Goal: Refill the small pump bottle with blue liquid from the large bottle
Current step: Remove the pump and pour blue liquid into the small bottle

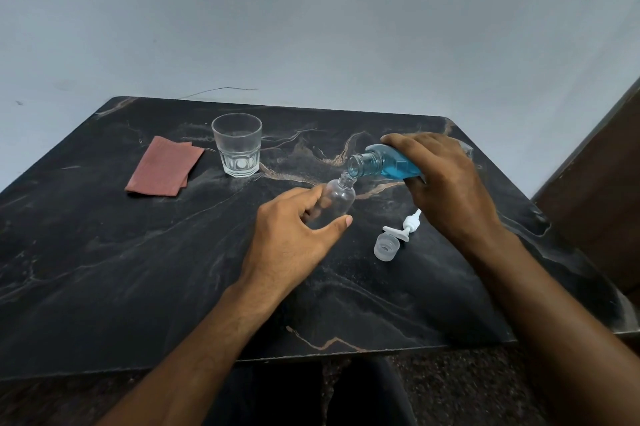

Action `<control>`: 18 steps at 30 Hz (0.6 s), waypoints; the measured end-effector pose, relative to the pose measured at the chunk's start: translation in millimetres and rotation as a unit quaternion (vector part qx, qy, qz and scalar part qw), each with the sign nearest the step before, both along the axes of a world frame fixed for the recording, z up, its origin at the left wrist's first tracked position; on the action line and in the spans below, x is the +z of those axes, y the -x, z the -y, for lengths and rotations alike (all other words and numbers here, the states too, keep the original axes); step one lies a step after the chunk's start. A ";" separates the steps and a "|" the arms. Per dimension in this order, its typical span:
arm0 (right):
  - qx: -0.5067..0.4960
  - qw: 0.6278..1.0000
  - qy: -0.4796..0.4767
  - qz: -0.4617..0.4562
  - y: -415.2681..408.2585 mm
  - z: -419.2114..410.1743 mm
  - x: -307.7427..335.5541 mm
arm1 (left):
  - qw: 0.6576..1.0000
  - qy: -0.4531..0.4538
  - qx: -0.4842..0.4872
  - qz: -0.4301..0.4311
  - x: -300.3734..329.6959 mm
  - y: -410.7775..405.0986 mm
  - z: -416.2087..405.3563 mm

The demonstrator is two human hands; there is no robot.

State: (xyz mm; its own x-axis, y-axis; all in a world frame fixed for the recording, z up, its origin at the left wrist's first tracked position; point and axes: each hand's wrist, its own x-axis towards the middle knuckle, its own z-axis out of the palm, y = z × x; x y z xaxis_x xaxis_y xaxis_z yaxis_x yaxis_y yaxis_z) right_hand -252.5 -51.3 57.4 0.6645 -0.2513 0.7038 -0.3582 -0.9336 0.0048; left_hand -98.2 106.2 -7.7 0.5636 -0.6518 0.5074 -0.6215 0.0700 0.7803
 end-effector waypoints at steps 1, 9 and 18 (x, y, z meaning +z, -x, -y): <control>0.000 1.000 0.002 -0.001 -0.1 0.1 0.3 | 1.000 0.000 0.000 0.001 0.3 0.1 0.0; 0.007 1.000 -0.002 0.001 -1.0 1.1 1.4 | 1.000 -0.002 0.001 0.001 1.3 -0.7 -0.5; 0.006 1.000 0.002 -0.004 -2.2 2.6 2.2 | 1.000 0.000 -0.005 -0.004 2.2 -1.1 -0.3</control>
State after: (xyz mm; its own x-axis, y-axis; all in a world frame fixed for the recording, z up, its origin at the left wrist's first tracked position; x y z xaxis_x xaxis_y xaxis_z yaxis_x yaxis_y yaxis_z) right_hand -250.3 -53.8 59.6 0.6730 -0.2406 0.6994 -0.3468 -0.9379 0.0110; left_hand -97.0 106.5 -5.5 0.5616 -0.6568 0.5031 -0.6143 0.0764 0.7854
